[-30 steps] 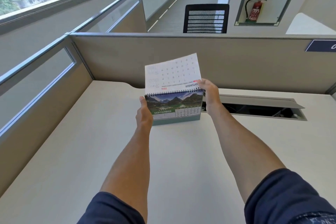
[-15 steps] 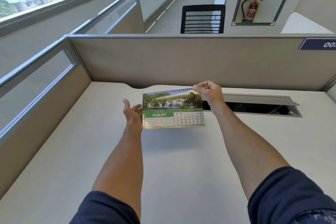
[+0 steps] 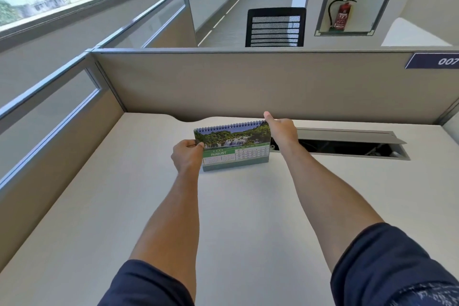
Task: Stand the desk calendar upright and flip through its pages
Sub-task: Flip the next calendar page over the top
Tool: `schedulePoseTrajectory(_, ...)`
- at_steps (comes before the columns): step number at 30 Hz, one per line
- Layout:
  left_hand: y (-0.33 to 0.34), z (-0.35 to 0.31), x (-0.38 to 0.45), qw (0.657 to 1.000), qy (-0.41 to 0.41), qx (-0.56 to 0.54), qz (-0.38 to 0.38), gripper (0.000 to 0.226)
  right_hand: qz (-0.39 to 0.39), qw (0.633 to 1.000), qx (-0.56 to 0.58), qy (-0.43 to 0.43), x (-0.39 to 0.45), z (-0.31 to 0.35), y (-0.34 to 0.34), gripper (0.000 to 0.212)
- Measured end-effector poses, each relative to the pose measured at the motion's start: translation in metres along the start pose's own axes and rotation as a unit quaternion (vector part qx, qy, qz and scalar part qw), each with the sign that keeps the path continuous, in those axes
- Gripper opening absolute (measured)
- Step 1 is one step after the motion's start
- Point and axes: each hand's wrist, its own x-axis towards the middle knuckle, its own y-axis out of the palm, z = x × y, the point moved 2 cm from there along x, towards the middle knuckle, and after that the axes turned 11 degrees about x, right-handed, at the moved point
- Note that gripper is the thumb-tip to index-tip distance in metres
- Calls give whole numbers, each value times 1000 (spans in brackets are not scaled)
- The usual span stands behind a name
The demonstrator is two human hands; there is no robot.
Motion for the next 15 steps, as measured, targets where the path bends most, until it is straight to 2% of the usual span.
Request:
schedulePoseTrajectory(4,3,-2,0,1000,4,12,-14,19,-10,1000,11,6,5,-1,3,62)
schedulePoseTrajectory(8,4,0,3,1000,9,13,-24,18,-10,996,80,21,7,-3,10,64)
schedulePoseTrajectory(12,5,0,5,999,12,14,-29,15,8,985,168,36,4,-3,13,84)
schedulePoseTrajectory(15,6,1,6,999,20,24,-26,23,40,977,205,36,2,1,13,74)
